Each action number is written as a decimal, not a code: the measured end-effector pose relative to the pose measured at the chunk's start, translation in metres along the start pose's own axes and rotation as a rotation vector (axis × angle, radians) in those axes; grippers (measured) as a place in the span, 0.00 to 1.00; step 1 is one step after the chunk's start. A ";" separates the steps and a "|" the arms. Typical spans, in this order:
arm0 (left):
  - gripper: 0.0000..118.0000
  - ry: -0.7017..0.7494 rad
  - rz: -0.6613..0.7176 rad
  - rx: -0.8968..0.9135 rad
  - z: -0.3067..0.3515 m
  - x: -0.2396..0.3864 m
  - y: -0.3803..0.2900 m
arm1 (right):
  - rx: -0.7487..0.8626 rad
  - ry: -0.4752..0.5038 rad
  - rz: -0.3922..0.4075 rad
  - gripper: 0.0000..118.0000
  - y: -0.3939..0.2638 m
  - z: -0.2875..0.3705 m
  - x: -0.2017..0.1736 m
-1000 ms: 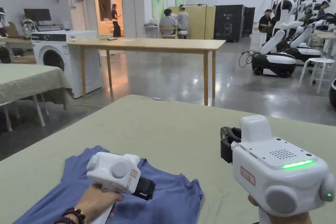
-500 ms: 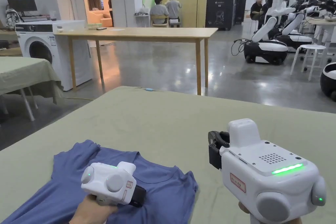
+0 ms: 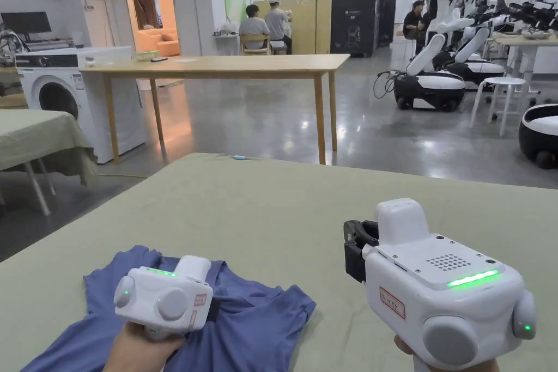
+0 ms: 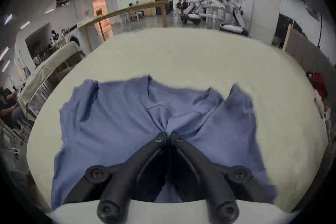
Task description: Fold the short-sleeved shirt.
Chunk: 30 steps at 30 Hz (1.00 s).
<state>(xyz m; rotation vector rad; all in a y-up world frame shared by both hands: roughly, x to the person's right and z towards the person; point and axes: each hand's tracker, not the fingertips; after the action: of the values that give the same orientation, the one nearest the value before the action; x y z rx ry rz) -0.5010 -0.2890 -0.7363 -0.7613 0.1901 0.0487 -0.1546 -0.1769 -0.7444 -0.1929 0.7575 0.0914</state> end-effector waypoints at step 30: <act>0.00 -0.803 -0.503 0.234 0.061 0.535 0.128 | 0.143 -0.482 -0.022 0.00 0.000 0.262 0.192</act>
<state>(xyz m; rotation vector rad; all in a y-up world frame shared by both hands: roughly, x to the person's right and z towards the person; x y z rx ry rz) 0.0191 -0.1679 -0.8809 -0.4910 -0.7486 -0.1437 0.1606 -0.1202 -0.6911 -0.0380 0.2791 0.0588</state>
